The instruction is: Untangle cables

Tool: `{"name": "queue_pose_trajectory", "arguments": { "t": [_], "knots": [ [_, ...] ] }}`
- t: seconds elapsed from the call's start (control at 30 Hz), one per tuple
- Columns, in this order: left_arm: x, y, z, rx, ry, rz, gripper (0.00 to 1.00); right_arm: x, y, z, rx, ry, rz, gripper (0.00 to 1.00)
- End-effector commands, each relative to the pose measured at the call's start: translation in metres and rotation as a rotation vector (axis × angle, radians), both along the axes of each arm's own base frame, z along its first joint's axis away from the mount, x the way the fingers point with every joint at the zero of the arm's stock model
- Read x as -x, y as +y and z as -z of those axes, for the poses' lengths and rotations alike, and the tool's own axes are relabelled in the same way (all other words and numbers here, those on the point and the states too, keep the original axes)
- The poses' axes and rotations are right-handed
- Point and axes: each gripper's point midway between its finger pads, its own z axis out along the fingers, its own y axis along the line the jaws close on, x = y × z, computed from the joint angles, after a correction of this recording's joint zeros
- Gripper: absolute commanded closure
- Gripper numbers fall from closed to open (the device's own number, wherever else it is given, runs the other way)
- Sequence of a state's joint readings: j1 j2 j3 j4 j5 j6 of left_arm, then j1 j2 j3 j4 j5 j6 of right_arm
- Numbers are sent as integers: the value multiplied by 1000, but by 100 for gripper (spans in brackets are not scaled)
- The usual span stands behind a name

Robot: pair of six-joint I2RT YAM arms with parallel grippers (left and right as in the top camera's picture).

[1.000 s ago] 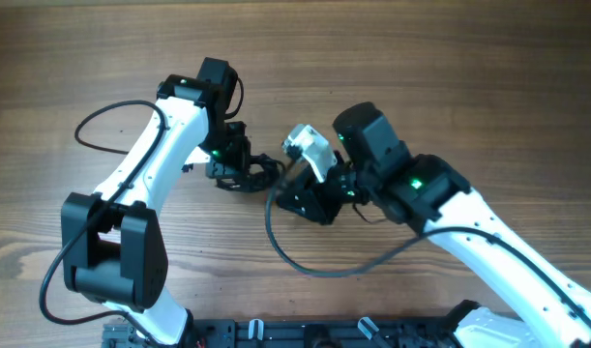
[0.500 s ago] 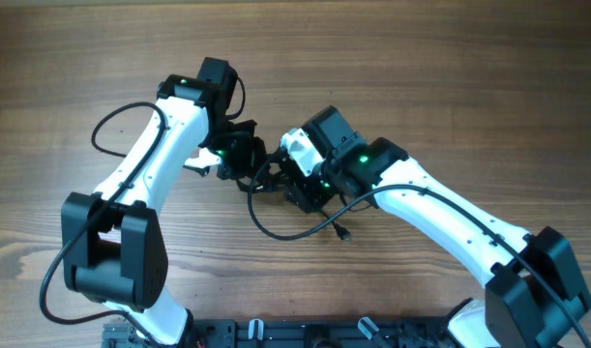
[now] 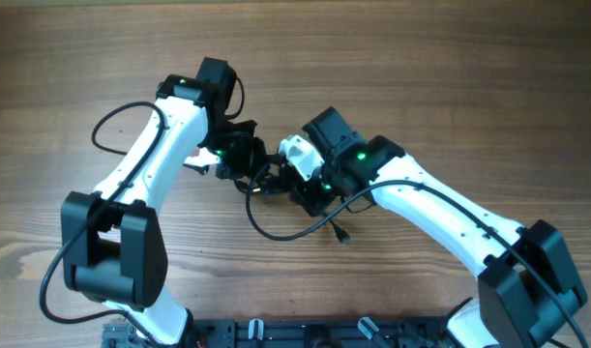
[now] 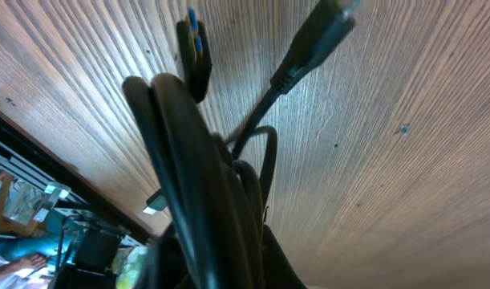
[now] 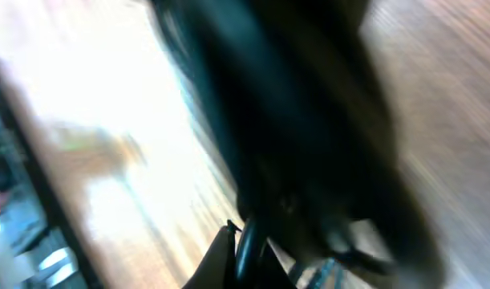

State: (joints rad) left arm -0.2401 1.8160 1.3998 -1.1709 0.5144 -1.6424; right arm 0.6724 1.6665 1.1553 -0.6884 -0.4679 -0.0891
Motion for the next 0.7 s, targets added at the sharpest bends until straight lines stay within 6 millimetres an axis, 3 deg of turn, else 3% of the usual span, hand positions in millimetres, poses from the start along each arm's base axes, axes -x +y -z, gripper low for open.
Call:
{"name": "queue_pose_trajectory", "arguments": {
  "t": [0.0, 0.23, 0.37, 0.53, 0.67],
  "knots": [
    [-11, 14, 4, -62, -31, -33, 96, 41, 24, -75, -310, 46, -197, 96],
    [-12, 18, 6, -92, -36, -39, 96, 69, 2, -166, -560, -37, -275, 96],
    [-4, 19, 6, -97, -10, -23, 96, 75, -9, -198, -664, -81, -297, 96],
    [14, 18, 5, -110, 45, 21, 92, 49, -18, -214, -709, -54, -167, 96],
    [22, 2, 3, -87, 34, 94, 91, 18, -18, -217, -683, -79, -4, 96]
  ]
}}
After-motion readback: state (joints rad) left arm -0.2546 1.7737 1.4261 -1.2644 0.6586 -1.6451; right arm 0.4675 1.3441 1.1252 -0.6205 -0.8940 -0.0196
